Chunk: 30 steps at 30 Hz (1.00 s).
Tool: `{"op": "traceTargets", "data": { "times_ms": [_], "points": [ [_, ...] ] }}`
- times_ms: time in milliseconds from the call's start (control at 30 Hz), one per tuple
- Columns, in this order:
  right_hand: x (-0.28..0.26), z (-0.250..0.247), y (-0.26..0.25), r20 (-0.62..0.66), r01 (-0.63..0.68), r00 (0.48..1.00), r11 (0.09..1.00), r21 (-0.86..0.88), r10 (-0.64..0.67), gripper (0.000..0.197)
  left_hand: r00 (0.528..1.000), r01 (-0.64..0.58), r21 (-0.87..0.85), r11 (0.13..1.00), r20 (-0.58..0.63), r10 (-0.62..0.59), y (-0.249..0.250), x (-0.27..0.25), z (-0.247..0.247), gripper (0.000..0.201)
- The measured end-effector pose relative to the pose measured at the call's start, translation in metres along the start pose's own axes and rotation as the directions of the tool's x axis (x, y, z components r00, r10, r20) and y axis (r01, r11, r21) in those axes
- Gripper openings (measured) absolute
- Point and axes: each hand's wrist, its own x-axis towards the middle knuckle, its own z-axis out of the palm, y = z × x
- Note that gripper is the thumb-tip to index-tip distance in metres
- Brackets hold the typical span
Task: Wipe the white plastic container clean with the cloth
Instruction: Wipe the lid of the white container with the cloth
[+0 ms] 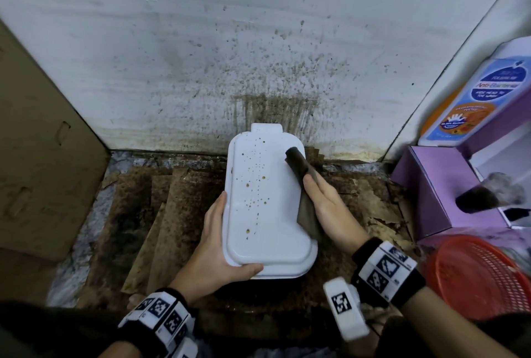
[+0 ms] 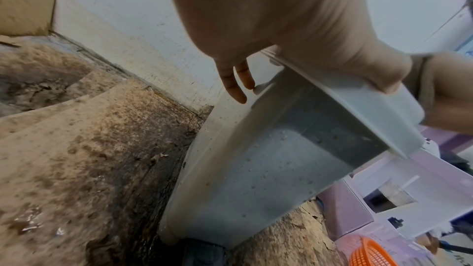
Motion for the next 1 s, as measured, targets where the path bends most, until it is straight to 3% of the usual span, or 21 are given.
{"op": "traceTargets", "data": {
  "times_ms": [133,367,633,733,833,1000],
  "points": [
    [0.036,-0.007,-0.021,-0.016,-0.016,1.0,1.0,0.016,0.016,0.044,1.0,-0.006,0.001,1.0,-0.003,0.006,0.0,-0.001,0.0,0.142],
    [0.077,-0.019,-0.04,-0.052,-0.075,0.996,0.997,-0.027,0.073,0.044,1.0,-0.003,-0.013,1.0,0.006,0.003,0.001,0.0,-0.002,0.141],
    [0.041,-0.012,-0.021,-0.017,-0.052,0.999,0.998,-0.025,0.051,0.046,1.0,-0.01,-0.021,1.0,-0.004,0.01,0.0,0.0,-0.001,0.142],
    [0.013,0.003,-0.012,0.0,-0.017,1.0,0.959,-0.284,0.018,0.058,1.0,-0.01,-0.022,1.0,-0.009,0.009,-0.001,0.0,0.0,0.143],
    [-0.016,0.025,-0.002,0.027,0.046,0.999,0.83,-0.556,-0.037,0.066,1.0,-0.007,-0.026,1.0,-0.012,0.006,-0.001,-0.001,0.001,0.143],
    [-0.02,0.037,0.008,-0.033,0.042,0.996,0.765,-0.643,-0.082,0.069,1.0,-0.003,-0.024,1.0,-0.001,0.003,-0.001,0.0,0.0,0.144]
  ]
}}
